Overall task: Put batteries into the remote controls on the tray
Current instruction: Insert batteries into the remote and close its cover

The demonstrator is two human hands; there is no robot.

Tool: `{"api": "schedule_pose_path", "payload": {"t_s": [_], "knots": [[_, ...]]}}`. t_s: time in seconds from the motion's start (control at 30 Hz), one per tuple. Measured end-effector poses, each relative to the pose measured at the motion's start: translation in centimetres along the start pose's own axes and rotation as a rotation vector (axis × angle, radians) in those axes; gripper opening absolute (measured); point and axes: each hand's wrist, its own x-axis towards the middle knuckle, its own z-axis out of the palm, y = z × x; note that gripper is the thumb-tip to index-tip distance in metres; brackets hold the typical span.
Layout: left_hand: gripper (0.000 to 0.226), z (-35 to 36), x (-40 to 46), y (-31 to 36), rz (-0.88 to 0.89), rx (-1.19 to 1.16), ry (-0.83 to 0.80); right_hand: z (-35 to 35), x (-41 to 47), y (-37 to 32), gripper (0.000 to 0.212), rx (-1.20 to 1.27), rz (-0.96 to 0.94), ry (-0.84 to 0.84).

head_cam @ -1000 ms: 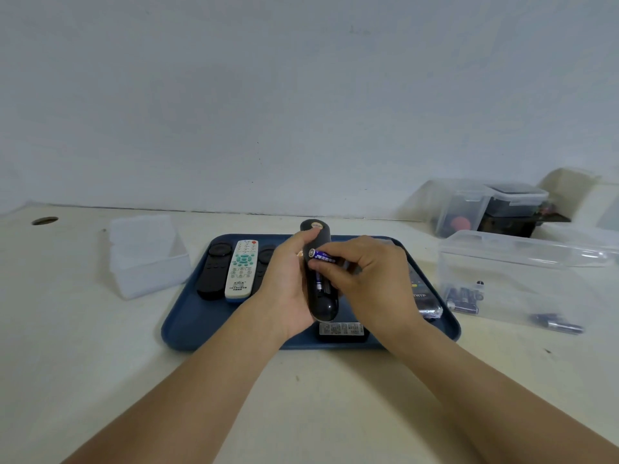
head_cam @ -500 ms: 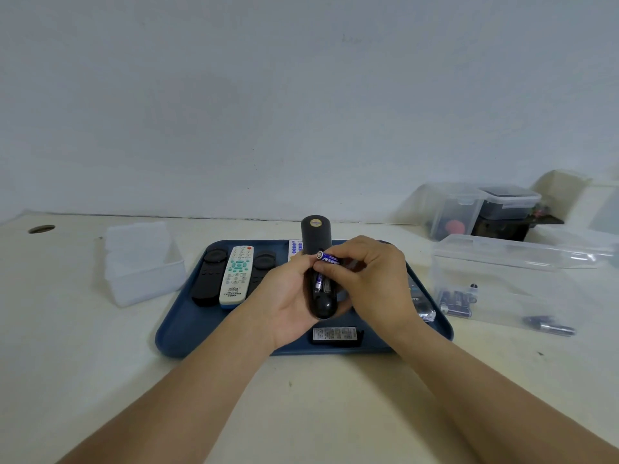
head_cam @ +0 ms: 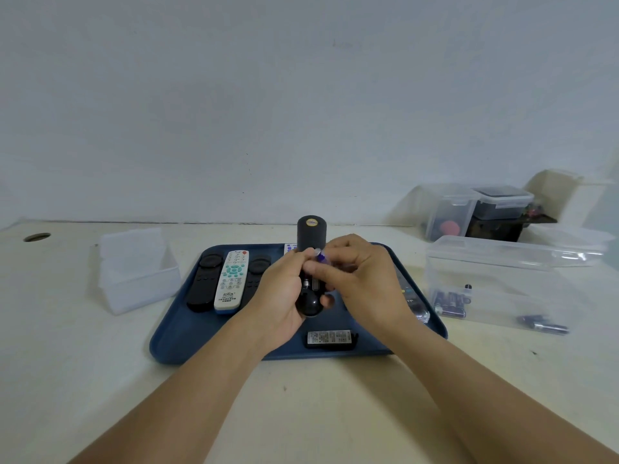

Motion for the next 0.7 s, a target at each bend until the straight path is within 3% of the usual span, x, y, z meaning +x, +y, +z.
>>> {"api": "schedule_pose_path", "payload": {"t_s": [0.17,0.27,0.33,0.7], "knots": [[0.030,-0.1,0.0,0.3,-0.025,-0.094,0.002,-1.3,1.2,0.1,0.024,0.090,0.080,0.094],[0.025,-0.1,-0.1,0.3,-0.026,-0.111,-0.051,-1.6,1.4,-0.1,0.011,0.113,0.057,0.108],[0.023,-0.1,-0.2,0.4,-0.028,-0.107,-0.077,-1.7,1.3,-0.3,0.018,0.109,0.031,0.112],[0.026,0.3,-0.4,0.3,0.044,-0.042,-0.068,-1.6,0.6,-1.1,0.009,0.209,-0.045,0.133]]}}
